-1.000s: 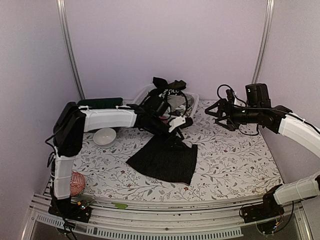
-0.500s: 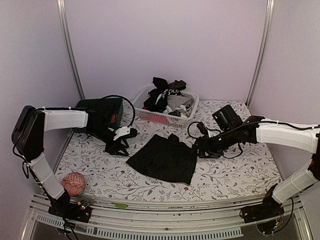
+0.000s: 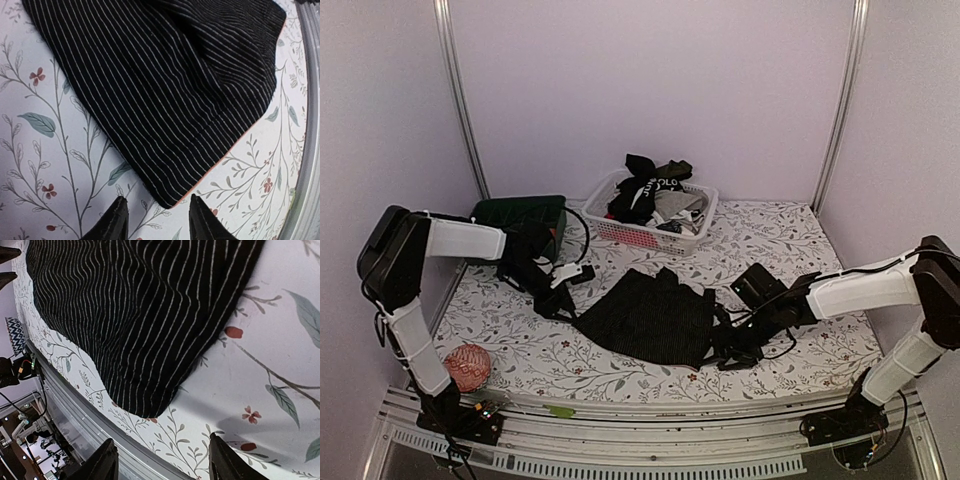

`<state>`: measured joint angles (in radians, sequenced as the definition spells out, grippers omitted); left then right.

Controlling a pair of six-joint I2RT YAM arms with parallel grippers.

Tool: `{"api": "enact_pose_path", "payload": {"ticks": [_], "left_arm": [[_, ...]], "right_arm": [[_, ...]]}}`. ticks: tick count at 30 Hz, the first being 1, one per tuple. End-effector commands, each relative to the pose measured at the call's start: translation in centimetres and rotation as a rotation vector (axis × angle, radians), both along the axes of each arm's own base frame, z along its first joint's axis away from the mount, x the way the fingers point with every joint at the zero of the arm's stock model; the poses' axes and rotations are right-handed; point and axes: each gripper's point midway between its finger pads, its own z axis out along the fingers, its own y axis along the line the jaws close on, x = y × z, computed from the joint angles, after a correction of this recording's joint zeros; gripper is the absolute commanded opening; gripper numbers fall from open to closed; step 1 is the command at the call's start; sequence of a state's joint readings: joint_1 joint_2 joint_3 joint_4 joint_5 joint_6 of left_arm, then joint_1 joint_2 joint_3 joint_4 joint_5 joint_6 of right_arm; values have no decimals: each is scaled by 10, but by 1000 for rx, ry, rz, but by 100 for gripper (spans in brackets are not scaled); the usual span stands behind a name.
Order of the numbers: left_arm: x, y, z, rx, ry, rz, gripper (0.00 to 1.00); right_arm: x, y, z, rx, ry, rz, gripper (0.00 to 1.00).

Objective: Roll the underwear
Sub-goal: Pick up the underwear from the center of the board.

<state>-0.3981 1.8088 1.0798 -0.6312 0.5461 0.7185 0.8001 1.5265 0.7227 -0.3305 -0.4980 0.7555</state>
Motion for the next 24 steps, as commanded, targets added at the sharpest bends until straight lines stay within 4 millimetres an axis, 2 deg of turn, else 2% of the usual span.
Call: {"api": "enact_pose_path", "payload": {"ticks": [1, 9, 14, 17, 22, 24], "left_arm": [[-1, -5, -3, -49, 128, 130, 41], [-7, 6, -28, 21, 168, 196, 38], [-13, 5, -34, 15, 214, 227, 34], [-16, 0, -32, -15, 249, 238, 26], [-9, -9, -11, -103, 259, 257, 6], [-5, -13, -2, -139, 262, 265, 1]], "right_arm": [[2, 21, -4, 79, 32, -16, 61], [-11, 24, -38, 45, 111, -23, 61], [-16, 23, -57, 24, 144, -29, 58], [-13, 22, -59, 9, 137, -38, 45], [1, 21, -45, -12, 78, -64, 1], [9, 19, -37, -12, 41, -80, 0]]}}
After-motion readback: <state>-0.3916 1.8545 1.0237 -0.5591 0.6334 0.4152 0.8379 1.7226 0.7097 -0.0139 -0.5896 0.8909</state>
